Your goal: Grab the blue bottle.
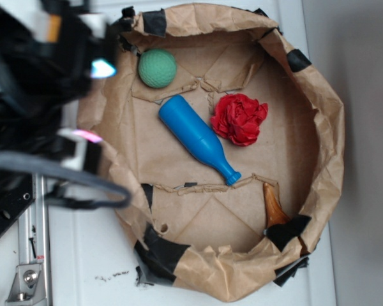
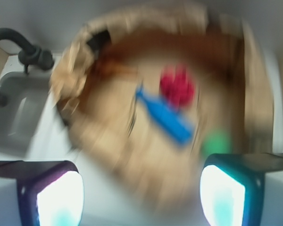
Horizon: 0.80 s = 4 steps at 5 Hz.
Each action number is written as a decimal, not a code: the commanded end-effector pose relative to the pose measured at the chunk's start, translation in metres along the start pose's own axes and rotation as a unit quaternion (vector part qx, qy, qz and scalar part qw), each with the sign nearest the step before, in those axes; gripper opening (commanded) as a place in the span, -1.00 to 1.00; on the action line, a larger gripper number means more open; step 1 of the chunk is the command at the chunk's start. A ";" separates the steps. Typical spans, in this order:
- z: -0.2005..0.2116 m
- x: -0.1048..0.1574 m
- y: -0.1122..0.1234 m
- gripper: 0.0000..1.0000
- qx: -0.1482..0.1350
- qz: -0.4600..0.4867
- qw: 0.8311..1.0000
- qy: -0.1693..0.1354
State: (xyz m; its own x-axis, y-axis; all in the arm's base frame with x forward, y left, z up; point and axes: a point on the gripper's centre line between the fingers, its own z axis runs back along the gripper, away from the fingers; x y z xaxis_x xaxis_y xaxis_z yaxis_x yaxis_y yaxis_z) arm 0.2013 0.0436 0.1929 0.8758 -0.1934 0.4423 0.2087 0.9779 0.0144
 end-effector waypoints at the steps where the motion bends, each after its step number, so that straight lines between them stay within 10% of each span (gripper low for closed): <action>1: -0.085 0.022 0.005 1.00 -0.025 -0.064 0.997 0.019; 2: -0.126 -0.017 0.026 1.00 -0.009 -0.071 0.992 0.108; 4: -0.183 -0.025 0.056 1.00 0.005 -0.150 0.977 0.151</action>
State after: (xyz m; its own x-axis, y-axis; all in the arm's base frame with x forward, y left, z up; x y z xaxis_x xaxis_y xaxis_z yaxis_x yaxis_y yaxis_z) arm 0.2623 0.0899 0.0178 0.8842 -0.4493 0.1280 0.4414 0.8932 0.0861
